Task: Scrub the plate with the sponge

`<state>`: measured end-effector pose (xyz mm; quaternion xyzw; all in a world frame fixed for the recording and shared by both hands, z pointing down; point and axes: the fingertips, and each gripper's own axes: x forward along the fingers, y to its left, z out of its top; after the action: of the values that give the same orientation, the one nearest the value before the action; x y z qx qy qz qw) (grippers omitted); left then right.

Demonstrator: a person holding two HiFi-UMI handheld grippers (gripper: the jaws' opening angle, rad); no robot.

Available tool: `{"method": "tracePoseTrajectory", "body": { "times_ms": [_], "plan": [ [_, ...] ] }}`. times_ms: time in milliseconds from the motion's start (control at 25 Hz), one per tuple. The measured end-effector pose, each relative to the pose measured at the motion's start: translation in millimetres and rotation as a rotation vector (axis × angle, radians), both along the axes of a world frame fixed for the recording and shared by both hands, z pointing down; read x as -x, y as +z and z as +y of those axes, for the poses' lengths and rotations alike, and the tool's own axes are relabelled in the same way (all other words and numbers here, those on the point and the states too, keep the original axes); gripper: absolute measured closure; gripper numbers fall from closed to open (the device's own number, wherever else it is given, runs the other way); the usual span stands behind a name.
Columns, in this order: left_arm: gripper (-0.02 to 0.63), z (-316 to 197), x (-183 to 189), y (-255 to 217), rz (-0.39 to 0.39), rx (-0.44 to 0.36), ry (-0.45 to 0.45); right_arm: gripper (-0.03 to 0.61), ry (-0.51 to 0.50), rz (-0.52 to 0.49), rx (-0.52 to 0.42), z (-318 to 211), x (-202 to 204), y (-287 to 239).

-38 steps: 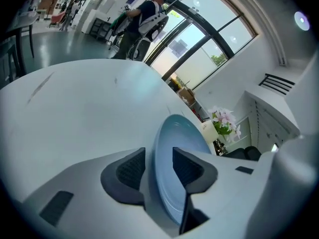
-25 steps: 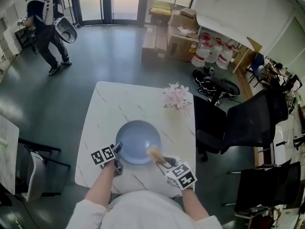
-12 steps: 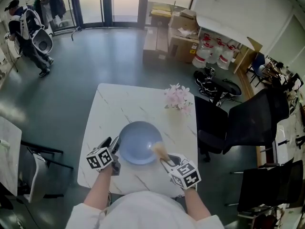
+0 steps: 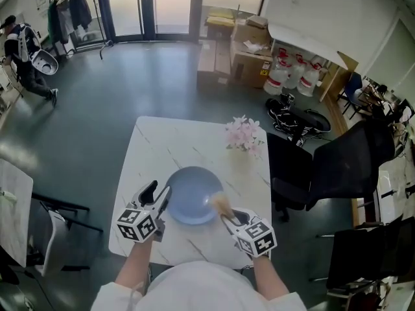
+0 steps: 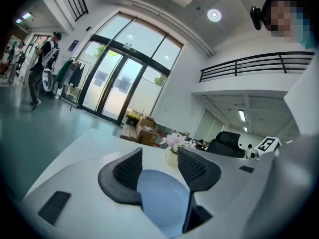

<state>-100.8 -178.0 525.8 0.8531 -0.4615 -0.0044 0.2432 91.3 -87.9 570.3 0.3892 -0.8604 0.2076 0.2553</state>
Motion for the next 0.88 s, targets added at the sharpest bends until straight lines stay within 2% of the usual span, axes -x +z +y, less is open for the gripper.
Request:
{"method": "tracePoseTrajectory", "body": {
  "times_ms": [160, 440, 480, 560, 600, 880],
  "plan": [
    [0.376, 14, -9, -22, -0.026, -0.075, 0.034, 0.460, 0.024, -0.016, -0.034, 0, -3, -8],
    [0.382, 38, -18, -42, -0.143, -0.160, 0.074, 0.460, 0.075, -0.055, -0.105, -1, -11, -23],
    [0.400, 42, -18, -43, -0.152, -0.168, 0.077, 0.460, 0.078, -0.058, -0.108, 0, -11, -23],
    [0.500, 47, -16, -44, -0.162, -0.183, 0.074, 0.460, 0.079, -0.064, -0.110, 2, -10, -23],
    [0.523, 50, -14, -44, -0.166, -0.187, 0.072, 0.460, 0.079, -0.066, -0.110, 2, -10, -23],
    [0.566, 64, -8, -39, -0.194, -0.184, 0.065, 0.460, 0.079, -0.081, -0.108, 4, -8, -23]
  ]
}}
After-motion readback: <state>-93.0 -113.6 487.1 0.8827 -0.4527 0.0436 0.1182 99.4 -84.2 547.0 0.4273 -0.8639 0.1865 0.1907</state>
